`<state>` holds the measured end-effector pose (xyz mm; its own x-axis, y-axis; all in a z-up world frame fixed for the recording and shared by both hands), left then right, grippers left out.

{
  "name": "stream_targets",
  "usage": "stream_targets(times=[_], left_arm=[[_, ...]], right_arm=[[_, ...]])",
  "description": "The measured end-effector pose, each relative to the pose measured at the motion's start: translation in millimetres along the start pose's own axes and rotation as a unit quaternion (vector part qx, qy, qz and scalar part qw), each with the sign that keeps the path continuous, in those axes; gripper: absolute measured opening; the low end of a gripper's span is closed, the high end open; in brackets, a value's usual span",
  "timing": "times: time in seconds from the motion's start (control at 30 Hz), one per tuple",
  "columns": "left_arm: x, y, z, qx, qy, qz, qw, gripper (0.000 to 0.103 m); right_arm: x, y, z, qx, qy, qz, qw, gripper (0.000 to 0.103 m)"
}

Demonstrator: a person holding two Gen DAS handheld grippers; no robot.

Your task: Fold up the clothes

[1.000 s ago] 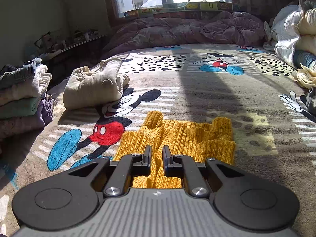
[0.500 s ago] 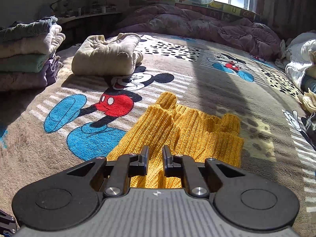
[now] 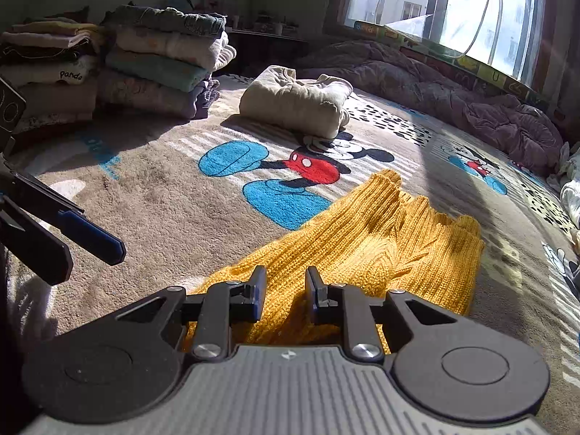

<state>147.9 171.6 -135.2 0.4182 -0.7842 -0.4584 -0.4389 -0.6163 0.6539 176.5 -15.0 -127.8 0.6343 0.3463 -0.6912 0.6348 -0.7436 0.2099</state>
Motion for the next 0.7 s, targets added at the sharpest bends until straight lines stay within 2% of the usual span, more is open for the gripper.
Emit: stream_targets(times=[0.07, 0.2, 0.27, 0.3, 0.4, 0.5, 0.53, 0.63, 0.67, 0.7], left_arm=[[5.3, 3.3, 2.8, 0.008, -0.014, -0.013, 0.9998, 0.068], [13.1, 6.0, 7.6, 0.021, -0.029, -0.036, 0.9987, 0.068], [16.1, 6.2, 9.8, 0.025, -0.031, -0.048, 0.998, 0.068], [18.0, 5.5, 9.9, 0.018, -0.032, -0.049, 0.9981, 0.068], [23.2, 1.9, 9.9, -0.017, -0.024, -0.056, 0.998, 0.07], [28.1, -3.3, 9.4, -0.066, -0.01, -0.056, 0.9962, 0.074], [29.6, -6.1, 8.9, -0.09, -0.002, -0.052, 0.9946, 0.074], [32.0, -13.2, 7.3, -0.153, 0.025, -0.045, 0.9868, 0.074], [32.8, -13.6, 6.5, -0.171, 0.032, -0.041, 0.9839, 0.073], [33.8, -14.0, 5.8, -0.188, 0.04, -0.037, 0.9806, 0.072]], right_arm=[[4.6, -3.3, 3.2, 0.005, 0.007, 0.012, 1.0, 0.024], [-8.9, 6.2, -1.8, 0.058, 0.0, -0.002, 0.998, 0.025], [-29.4, 17.3, 2.4, 0.095, 0.023, -0.016, 0.995, 0.032], [-39.9, 23.0, 4.7, 0.114, 0.036, -0.023, 0.993, 0.039], [-72.3, 45.0, 28.1, 0.177, 0.065, -0.005, 0.982, 0.046], [-86.4, 77.5, 68.8, 0.293, 0.073, -0.016, 0.953, 0.063], [-85.2, 85.9, 85.6, 0.34, 0.073, -0.029, 0.937, 0.065], [-79.4, 107.2, 132.4, 0.469, 0.075, -0.071, 0.877, 0.066], [-76.3, 109.1, 140.8, 0.492, 0.08, -0.083, 0.863, 0.065], [-72.6, 107.1, 144.1, 0.495, 0.076, -0.086, 0.861, 0.062]])
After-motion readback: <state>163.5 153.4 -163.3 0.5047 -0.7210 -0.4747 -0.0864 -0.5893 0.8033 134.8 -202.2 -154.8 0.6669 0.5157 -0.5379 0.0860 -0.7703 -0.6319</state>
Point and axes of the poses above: each gripper's, at about its wrist camera, not at the fingertips, and x roughly the way its jaws point, y to its right, z to its underside, the point moved 3 cm from there along x, roughly the way its jaws point, and after that the axes turned 8 degrees about -y, right-handed, at the moved point
